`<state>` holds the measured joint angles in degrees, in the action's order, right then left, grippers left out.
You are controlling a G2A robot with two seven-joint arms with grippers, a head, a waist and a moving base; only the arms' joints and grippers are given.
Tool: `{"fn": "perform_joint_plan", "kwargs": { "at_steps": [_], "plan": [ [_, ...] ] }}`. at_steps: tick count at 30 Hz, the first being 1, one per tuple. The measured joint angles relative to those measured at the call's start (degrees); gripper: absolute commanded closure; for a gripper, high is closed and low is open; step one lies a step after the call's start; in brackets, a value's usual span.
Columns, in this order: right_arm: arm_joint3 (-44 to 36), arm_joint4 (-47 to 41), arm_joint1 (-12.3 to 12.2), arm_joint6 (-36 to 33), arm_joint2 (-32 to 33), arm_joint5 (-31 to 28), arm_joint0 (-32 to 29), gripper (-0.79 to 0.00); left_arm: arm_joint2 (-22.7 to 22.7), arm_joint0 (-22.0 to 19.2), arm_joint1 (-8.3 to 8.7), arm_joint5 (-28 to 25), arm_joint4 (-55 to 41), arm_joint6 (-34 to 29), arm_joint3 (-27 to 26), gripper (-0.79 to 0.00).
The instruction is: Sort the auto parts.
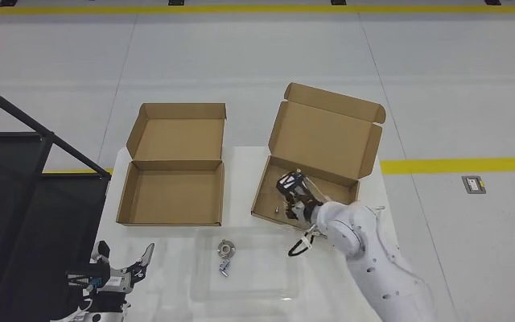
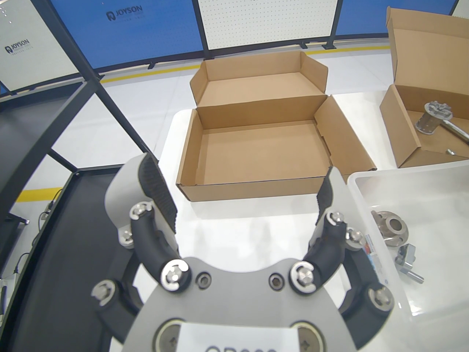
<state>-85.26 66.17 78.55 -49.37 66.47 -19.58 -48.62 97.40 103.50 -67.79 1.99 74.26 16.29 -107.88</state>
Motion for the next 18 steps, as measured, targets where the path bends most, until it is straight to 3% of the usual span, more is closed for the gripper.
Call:
{"fn": "perform_joint_plan", "kwargs": {
  "at_steps": [4,6,8,9,13,18],
  "plan": [
    [-7.6,-0.8,-1.2,2.4,2.4,-8.2,-5.2,-0.274,0.0,0.0,0.0,0.0,0.0,0.0,0.0,-0.785],
    [-11.3,-0.8,-1.8,4.0,3.3,-12.5,-7.8,-0.388,0.0,0.0,0.0,0.0,0.0,0.0,0.0,-0.785],
    [-14.1,-0.6,-2.3,5.3,3.9,-16.4,-9.7,-0.745,0.0,0.0,0.0,0.0,0.0,0.0,0.0,-0.785],
    [-15.7,-0.5,-2.6,6.3,4.2,-19.1,-10.8,-0.785,0.0,0.0,0.0,0.0,0.0,0.0,0.0,-0.785],
    [-19.1,0.4,-3.5,8.0,4.7,-27.0,-13.3,-0.785,0.0,0.0,0.0,0.0,0.0,0.0,0.0,-0.785],
    [-19.0,0.5,-3.5,7.9,4.7,-27.2,-13.4,-0.785,0.0,0.0,0.0,0.0,0.0,0.0,0.0,-0.785]
  ]
}}
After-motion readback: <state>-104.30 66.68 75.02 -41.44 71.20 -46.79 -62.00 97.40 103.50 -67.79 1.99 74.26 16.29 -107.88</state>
